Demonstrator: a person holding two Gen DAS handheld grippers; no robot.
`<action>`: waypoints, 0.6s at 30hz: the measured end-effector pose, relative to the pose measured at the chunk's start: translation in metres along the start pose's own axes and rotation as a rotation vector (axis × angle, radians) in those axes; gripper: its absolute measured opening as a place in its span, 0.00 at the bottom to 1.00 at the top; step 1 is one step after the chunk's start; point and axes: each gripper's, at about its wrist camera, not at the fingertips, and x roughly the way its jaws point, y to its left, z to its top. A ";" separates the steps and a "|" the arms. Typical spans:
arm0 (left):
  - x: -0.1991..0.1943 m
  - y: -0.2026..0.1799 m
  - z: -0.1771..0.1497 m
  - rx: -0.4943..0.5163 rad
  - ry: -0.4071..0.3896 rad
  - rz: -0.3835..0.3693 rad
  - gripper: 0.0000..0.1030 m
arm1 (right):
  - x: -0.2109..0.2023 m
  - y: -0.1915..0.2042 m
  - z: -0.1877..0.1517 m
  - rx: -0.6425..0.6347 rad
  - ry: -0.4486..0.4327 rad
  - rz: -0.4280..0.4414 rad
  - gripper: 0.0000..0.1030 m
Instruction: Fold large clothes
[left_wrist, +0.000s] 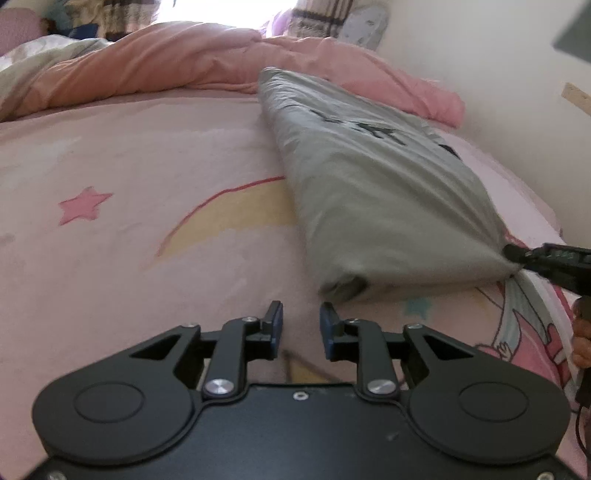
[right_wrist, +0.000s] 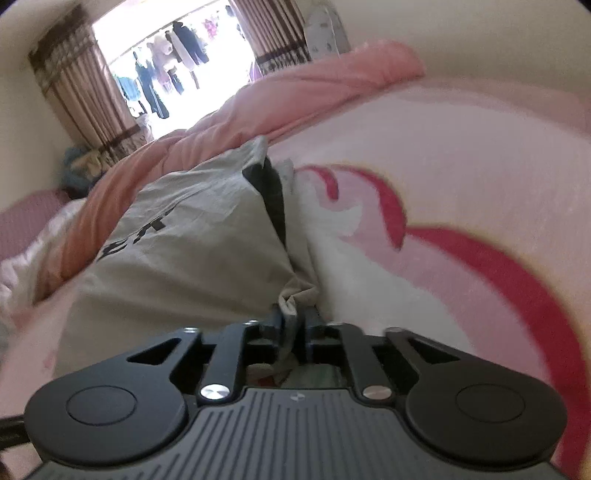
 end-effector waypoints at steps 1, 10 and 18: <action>-0.010 0.001 0.001 -0.002 -0.019 0.013 0.21 | -0.008 0.004 0.004 -0.017 -0.026 -0.012 0.36; -0.024 -0.031 0.034 0.052 -0.160 -0.113 0.24 | -0.011 0.055 0.010 -0.182 -0.082 0.019 0.27; 0.019 -0.027 0.008 0.063 -0.097 -0.103 0.24 | 0.019 0.047 -0.019 -0.207 -0.015 -0.034 0.19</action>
